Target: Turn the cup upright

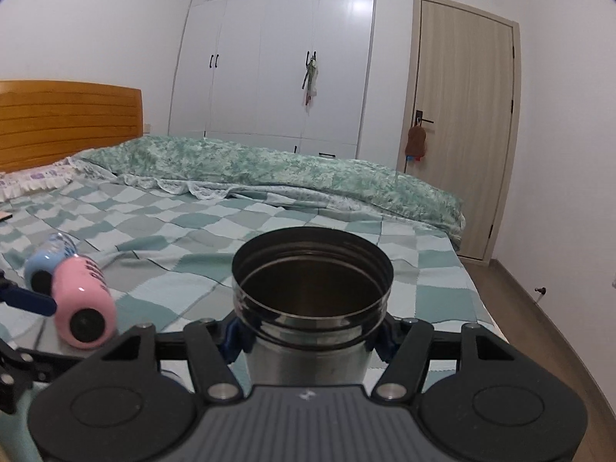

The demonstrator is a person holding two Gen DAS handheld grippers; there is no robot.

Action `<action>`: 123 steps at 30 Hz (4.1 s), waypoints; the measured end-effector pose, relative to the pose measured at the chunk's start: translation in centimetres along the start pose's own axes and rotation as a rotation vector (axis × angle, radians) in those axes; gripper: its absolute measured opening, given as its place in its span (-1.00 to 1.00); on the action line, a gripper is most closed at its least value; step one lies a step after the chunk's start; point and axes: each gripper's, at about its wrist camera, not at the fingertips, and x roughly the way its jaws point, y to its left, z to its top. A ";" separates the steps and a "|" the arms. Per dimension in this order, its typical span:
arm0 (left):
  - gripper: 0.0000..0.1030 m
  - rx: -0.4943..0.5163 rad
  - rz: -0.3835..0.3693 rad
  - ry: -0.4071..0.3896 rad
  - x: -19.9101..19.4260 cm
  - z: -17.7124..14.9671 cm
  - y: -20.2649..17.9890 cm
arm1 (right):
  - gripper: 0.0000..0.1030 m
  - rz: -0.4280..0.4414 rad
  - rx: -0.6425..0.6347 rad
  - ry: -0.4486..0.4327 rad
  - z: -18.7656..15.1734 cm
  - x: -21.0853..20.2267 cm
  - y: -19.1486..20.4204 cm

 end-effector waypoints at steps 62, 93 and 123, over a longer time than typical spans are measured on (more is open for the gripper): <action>1.00 -0.028 0.203 -0.459 -12.3 -13.9 -4.5 | 1.00 -0.027 0.073 -0.281 -12.6 -16.7 6.1; 1.00 -0.027 0.199 -0.468 -12.4 -14.0 -4.6 | 1.00 -0.031 0.056 -0.288 -12.6 -16.8 6.4; 1.00 -0.023 0.178 -0.479 -12.5 -14.2 -4.6 | 1.00 -0.028 0.053 -0.289 -12.7 -16.8 6.4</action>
